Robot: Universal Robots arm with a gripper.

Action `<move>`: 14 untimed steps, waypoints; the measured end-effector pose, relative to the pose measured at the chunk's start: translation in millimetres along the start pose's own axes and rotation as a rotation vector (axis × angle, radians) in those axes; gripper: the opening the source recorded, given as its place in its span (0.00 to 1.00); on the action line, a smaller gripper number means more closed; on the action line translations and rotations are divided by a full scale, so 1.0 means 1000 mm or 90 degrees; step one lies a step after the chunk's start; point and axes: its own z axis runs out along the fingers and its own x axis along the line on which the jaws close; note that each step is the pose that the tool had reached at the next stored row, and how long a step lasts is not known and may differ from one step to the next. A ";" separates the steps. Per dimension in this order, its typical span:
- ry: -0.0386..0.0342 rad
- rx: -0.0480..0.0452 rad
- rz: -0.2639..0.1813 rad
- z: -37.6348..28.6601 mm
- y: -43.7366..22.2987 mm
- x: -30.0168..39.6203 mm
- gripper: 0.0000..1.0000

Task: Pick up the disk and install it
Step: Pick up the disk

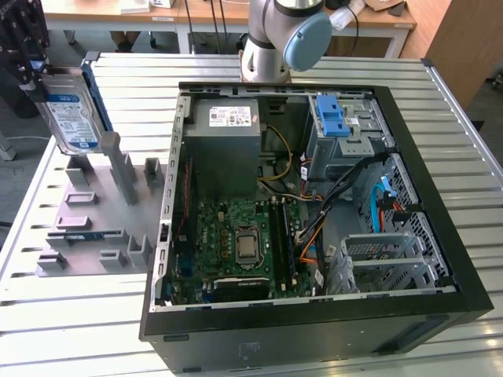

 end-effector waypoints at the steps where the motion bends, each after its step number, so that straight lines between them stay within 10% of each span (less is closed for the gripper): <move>1: 0.0000 0.0000 0.000 -0.0019 0.0000 0.0000 0.36; 14: -0.0003 0.0063 0.000 -0.0172 0.0001 -0.0001 0.36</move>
